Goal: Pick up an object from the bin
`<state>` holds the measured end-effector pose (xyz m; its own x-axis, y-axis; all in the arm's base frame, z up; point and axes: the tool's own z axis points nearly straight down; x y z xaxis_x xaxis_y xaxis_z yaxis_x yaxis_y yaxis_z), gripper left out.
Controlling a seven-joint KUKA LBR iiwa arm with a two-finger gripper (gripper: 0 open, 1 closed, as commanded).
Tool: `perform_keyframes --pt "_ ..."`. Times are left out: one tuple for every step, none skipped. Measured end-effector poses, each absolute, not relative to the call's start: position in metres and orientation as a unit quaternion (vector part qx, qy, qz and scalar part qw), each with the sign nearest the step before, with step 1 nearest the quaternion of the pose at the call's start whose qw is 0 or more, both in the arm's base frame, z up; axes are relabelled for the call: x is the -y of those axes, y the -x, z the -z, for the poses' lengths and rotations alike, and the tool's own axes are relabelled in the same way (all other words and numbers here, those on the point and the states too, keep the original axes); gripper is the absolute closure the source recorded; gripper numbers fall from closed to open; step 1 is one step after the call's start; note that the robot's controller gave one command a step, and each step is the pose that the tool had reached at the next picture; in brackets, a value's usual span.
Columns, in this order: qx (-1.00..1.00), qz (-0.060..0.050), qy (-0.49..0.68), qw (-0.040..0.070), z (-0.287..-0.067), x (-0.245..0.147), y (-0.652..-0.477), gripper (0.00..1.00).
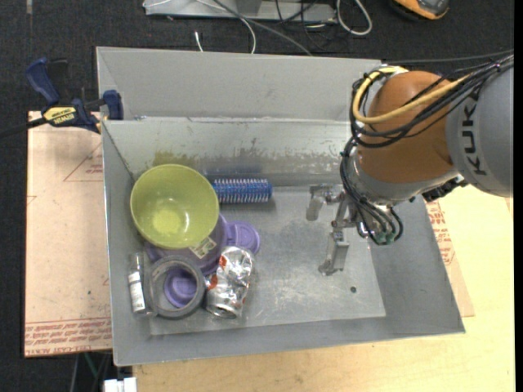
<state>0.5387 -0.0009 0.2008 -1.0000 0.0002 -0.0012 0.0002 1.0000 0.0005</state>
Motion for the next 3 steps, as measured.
perform_keyframes --pt "-1.0 0.0 0.0 0.001 -0.201 0.001 -0.539 0.0" --pt "-0.997 -0.001 0.075 -0.001 -0.134 -0.04 -0.492 0.0" --pt "-0.996 0.001 0.089 0.004 -0.113 0.018 -0.478 0.0"
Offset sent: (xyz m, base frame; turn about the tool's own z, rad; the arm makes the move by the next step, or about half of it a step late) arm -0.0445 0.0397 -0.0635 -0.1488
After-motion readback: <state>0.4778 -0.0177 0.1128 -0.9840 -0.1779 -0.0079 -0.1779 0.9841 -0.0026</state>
